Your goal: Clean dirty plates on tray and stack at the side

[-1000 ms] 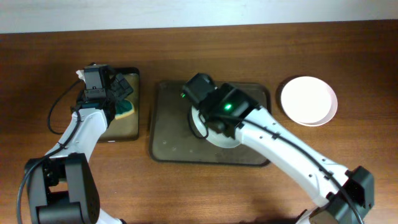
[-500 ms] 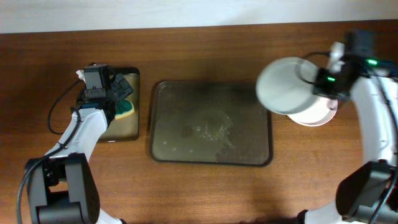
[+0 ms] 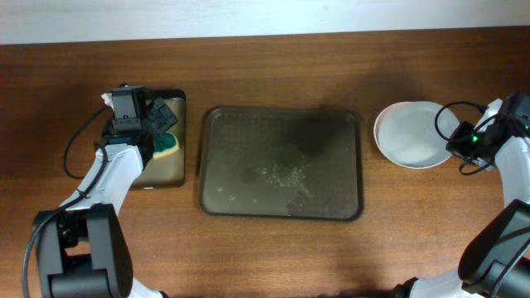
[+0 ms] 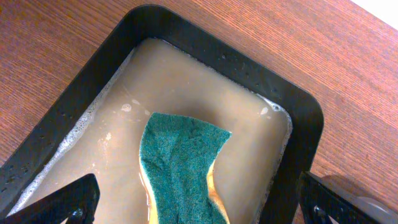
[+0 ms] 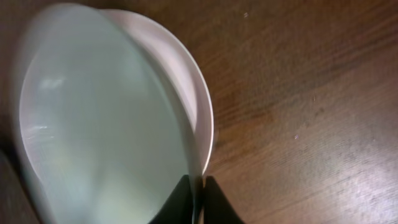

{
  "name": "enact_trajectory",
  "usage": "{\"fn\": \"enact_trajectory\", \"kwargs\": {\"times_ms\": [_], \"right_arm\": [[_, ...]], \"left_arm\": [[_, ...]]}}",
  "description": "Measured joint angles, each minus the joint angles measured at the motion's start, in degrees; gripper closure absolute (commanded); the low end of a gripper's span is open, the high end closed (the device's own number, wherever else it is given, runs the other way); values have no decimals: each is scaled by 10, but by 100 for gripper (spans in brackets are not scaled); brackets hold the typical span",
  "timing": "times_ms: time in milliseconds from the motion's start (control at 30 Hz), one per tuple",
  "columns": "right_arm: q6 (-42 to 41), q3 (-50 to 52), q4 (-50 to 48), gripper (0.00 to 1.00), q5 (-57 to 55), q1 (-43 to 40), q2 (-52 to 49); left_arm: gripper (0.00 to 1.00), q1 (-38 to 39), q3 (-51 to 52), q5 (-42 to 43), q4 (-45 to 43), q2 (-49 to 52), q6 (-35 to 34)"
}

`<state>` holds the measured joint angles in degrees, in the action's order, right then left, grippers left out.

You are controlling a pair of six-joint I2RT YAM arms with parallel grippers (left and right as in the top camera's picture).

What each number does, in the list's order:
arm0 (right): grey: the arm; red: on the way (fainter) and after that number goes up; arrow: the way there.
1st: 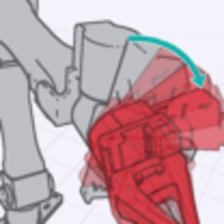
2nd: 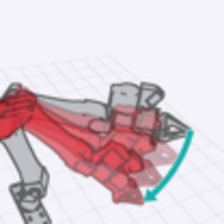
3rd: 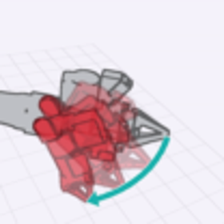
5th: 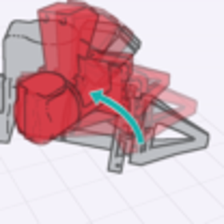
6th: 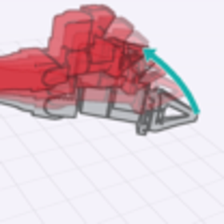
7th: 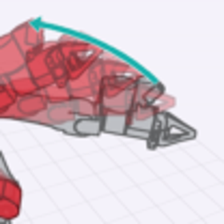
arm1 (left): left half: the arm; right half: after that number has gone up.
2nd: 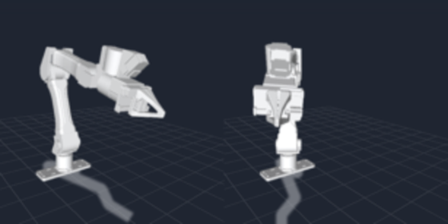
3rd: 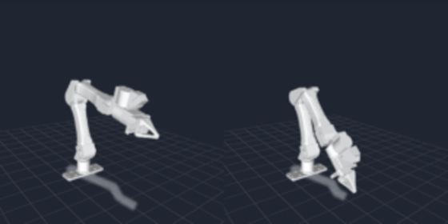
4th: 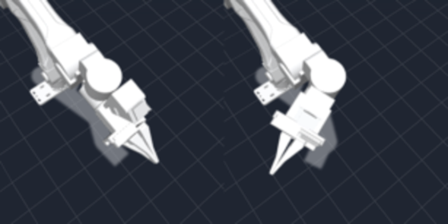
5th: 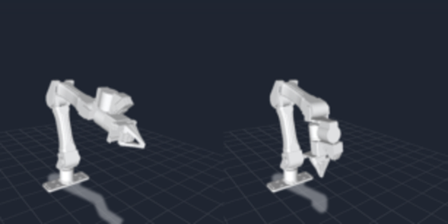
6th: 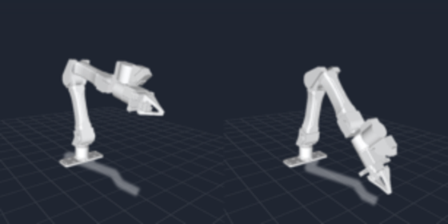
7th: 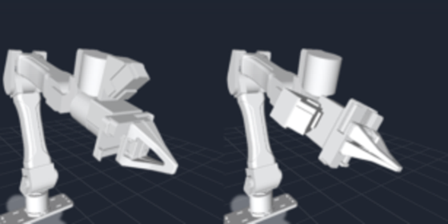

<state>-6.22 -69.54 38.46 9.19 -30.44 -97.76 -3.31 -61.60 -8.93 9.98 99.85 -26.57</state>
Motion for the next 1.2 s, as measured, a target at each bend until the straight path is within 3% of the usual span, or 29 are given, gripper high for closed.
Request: {"fn": "enact_trajectory", "kwargs": {"times_ms": [67,133,333,533,700,733,933,1200], "right_arm": [[-1,0,-4,37,2,0,0],[0,0,-4,29,4,0,0],[0,0,2,28,69,0,0],[0,2,79,27,112,0,34],[26,5,203,26,119,3,178],[35,12,220,2,120,10,226],[50,50,297,1,137,50,409],[52,51,350,2,143,53,483]], "left_arm": [[1,0,0,0,0,0,0],[1,0,0,0,0,0,0],[1,0,0,0,0,0,0],[1,0,0,0,0,0,0],[1,0,0,0,0,0,0],[1,0,0,0,1,0,0],[1,0,0,0,0,0,0],[1,0,0,0,0,0,0]]}}
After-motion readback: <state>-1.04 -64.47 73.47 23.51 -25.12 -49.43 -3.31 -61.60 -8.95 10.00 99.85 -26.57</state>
